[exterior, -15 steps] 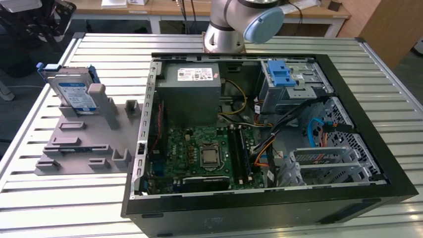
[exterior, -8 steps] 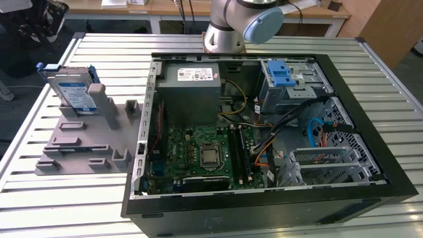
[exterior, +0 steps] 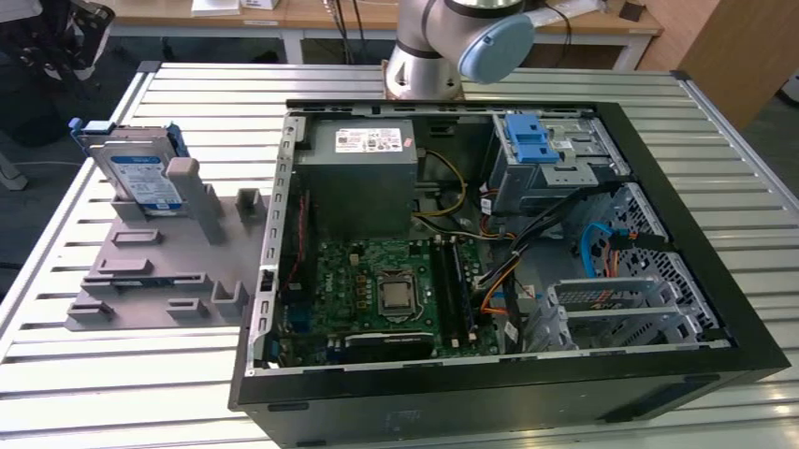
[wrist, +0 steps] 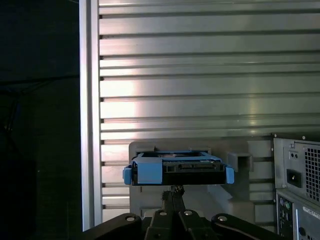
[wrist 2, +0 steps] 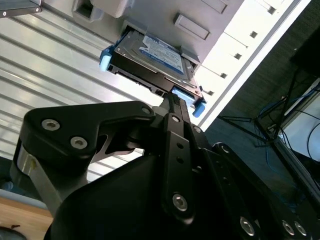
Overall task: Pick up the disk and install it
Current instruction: 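Reach for the disk, then pick up the disk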
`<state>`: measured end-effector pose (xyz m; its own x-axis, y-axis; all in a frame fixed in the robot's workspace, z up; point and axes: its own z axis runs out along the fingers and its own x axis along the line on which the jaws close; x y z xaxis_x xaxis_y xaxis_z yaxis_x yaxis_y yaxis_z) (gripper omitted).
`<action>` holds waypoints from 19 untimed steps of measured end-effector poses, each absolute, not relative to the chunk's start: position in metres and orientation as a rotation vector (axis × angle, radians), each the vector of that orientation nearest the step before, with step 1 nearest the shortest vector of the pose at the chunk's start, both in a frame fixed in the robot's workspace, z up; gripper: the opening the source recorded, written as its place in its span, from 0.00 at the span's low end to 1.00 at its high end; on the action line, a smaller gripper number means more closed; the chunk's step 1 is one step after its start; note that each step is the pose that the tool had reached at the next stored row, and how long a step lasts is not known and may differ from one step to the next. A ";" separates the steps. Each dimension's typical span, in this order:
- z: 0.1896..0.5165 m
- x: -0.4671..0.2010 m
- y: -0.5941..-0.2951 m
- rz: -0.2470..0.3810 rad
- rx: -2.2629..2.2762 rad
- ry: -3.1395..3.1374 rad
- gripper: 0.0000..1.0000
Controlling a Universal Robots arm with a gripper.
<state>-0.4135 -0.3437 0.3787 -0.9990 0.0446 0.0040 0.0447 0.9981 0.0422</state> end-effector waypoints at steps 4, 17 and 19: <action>0.378 -0.419 -0.344 -0.066 -0.070 -3.137 0.11; 0.378 -0.428 -0.344 -0.066 -0.060 -3.137 0.11; 0.378 -0.428 -0.344 -0.066 -0.029 -3.137 0.11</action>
